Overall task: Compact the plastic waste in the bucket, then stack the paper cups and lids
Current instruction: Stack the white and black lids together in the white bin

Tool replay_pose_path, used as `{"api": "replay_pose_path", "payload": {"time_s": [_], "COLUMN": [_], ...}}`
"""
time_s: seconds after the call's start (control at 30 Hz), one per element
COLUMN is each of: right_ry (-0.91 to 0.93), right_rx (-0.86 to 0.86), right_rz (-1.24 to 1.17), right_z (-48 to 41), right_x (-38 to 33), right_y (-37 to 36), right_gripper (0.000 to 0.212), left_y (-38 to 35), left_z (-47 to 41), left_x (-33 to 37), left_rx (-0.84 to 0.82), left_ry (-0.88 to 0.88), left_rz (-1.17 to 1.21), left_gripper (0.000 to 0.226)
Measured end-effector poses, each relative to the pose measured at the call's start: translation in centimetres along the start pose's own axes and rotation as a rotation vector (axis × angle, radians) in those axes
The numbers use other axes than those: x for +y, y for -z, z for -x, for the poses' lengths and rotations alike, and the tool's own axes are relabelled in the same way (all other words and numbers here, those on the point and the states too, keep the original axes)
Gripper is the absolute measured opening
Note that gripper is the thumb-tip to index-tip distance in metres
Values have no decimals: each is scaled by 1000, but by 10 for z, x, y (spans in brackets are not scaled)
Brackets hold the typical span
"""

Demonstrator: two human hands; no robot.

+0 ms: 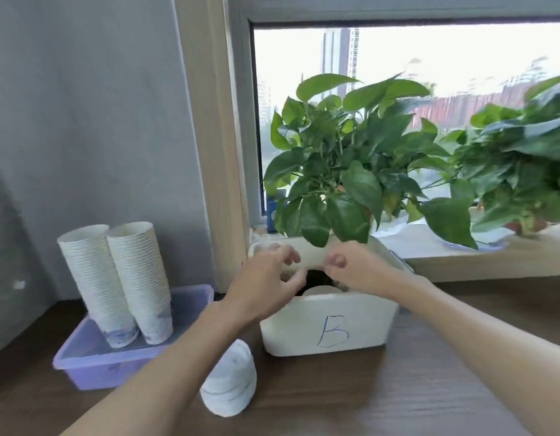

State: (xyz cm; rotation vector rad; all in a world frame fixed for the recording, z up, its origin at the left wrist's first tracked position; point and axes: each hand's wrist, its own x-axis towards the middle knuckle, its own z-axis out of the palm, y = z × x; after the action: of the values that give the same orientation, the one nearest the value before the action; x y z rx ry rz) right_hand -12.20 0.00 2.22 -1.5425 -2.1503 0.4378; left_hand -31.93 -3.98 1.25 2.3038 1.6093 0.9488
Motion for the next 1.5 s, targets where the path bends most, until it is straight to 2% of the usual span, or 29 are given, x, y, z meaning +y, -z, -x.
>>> {"api": "replay_pose_path", "payload": {"time_s": [0.1,0.17,0.23,0.27,0.3,0.37,0.5,0.6,0.83,0.97,1.17,1.33,1.4,1.5], "right_ry": [-79,-56,-51,-69,-88,-109,-140,-186,-210,-172,-283,-259,-243,-172], "right_rx": [-78,-97,-110,-141,-176,-248,-304,-265,-1,34,-133,-265,-273,-208], "right_rz": [-18,16,53,42,9,-27,12,-71,-227,-198,-34,38,26,-55], "right_z": [-3,-10,-22,-29,-34,-43,-52,-55,-63,-65,-70,-67,-67,-66], "right_x": [28,30,29,29,30,34,38,39,48,57,77,77,77,70], "right_y": [5,4,2,0,-3,-12,-21,-21,-16,-11,-16,-20,-21,-19], "right_gripper": [14,20,3,16,19,10,14,16,16,12,56,84,82,67], "left_y": [-20,-23,-23,-24,-26,-29,-30,-30,-30,-29,-30,-33,-30,-20], "left_z": [-14,-21,-24,-25,-25,-25,-26,-26,-25,-25,-26,-27,-28,-28], "left_x": [3,0,-3,-5,-6,-8,-8,-7,-6,-4,-5,-8,-9,-18], "left_rx": [-70,-92,-124,-141,-156,-178,-182,-183,-190,-202,-221,-194,-129,-56], "left_ry": [49,84,118,131,141,151,155,163,186,187,183,152,115,143], "left_rz": [-11,-51,-82,-98,-119,-153,-174,-169,-171,-190,-228,-255,-235,-76], "left_gripper": [26,30,38,40,41,39,39,35,36,39,41,37,38,42]}}
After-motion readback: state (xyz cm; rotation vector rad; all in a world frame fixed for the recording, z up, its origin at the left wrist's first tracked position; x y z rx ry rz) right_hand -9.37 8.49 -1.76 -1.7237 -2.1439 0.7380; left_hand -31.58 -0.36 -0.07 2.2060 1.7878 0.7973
